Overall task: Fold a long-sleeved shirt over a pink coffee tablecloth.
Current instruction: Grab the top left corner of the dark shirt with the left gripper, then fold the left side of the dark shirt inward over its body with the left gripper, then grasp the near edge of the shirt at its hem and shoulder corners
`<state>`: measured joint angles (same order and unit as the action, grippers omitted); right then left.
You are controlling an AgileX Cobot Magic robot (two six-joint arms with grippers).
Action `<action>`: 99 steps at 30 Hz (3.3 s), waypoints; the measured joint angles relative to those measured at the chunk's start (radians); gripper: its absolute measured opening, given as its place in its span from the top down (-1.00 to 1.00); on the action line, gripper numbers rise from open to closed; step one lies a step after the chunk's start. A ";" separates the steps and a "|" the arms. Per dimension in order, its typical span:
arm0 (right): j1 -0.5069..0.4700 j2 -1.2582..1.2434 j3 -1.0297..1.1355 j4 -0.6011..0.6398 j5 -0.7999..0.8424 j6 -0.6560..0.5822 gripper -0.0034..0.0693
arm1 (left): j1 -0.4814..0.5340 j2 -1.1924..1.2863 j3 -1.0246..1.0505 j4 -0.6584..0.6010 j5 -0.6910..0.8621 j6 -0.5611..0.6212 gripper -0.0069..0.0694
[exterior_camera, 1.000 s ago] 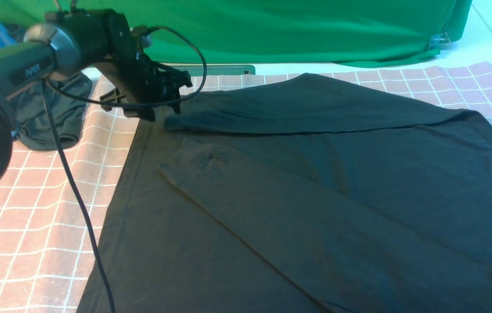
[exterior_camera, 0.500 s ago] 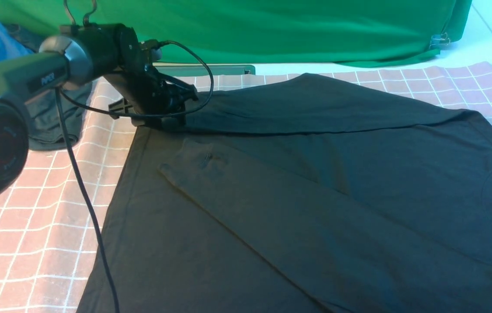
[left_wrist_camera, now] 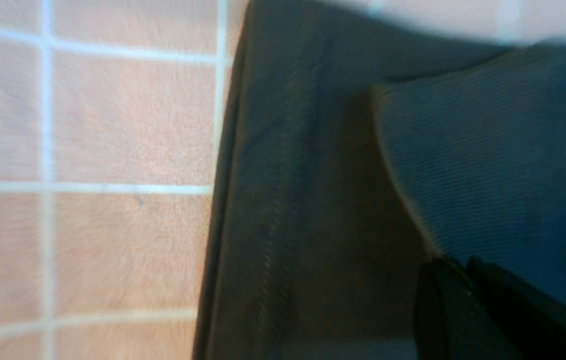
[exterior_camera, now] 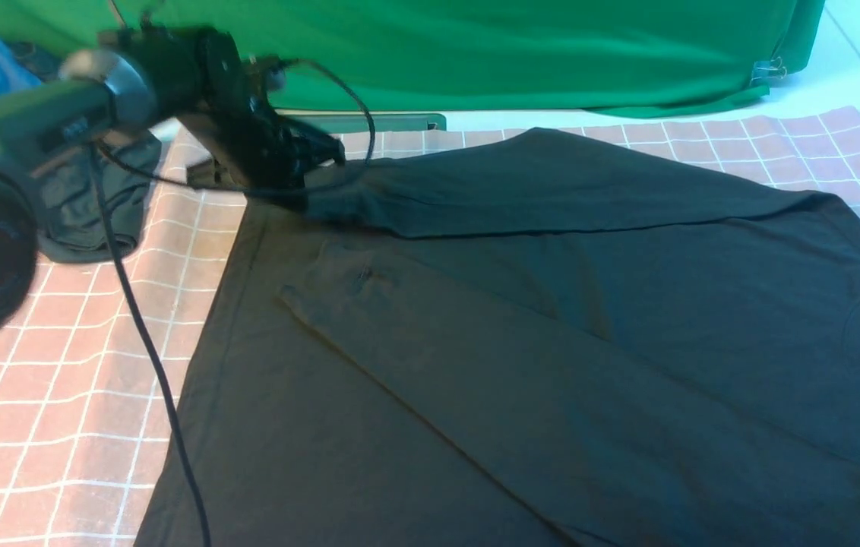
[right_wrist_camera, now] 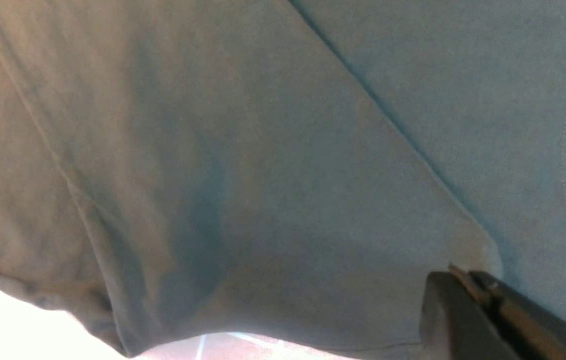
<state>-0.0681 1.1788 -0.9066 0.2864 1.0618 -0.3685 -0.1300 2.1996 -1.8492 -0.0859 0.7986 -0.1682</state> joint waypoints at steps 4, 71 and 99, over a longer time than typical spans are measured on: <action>0.000 0.000 0.000 0.000 -0.009 -0.002 0.77 | -0.003 -0.087 -0.009 -0.009 0.054 0.000 0.78; 0.000 0.000 0.000 0.002 -0.166 0.025 0.62 | -0.011 -0.601 0.741 -0.051 0.280 -0.124 -0.13; 0.000 0.000 0.000 0.002 -0.143 0.025 0.56 | -0.011 -0.770 1.277 -0.023 0.095 -0.078 0.02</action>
<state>-0.0681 1.1788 -0.9066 0.2888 0.9186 -0.3436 -0.1409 1.4292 -0.5725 -0.1091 0.8931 -0.2462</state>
